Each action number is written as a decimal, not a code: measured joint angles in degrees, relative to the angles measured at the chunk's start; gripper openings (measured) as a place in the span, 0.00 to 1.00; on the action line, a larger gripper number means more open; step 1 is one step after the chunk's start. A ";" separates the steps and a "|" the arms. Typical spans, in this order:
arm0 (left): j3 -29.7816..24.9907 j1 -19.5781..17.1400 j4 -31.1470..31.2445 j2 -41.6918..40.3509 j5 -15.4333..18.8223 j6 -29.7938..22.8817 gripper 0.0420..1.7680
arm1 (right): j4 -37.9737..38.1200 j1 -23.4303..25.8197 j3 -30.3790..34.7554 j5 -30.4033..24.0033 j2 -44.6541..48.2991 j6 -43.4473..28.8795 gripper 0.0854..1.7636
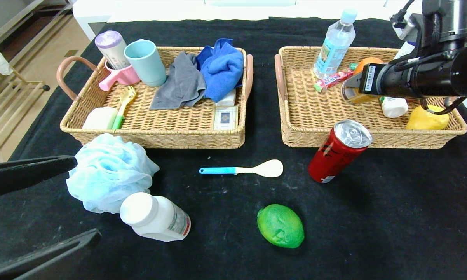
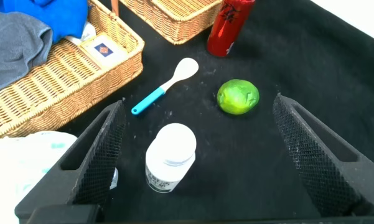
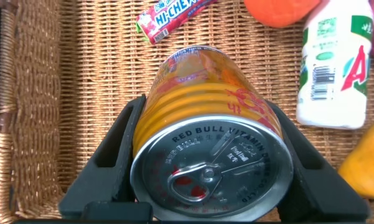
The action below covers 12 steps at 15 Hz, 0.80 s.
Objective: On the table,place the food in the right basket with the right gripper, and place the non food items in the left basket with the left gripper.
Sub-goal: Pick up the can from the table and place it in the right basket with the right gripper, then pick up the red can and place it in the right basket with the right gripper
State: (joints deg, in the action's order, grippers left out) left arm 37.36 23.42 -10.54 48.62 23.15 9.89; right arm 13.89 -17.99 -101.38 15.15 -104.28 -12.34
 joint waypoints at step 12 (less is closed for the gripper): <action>0.00 0.04 0.07 -0.05 0.00 0.06 0.97 | 3.08 0.33 1.18 -0.20 3.06 -0.23 0.89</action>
State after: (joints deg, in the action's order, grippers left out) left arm 37.36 23.45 -10.47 48.57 23.15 9.95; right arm 16.97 -17.66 -100.19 14.96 -101.22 -12.57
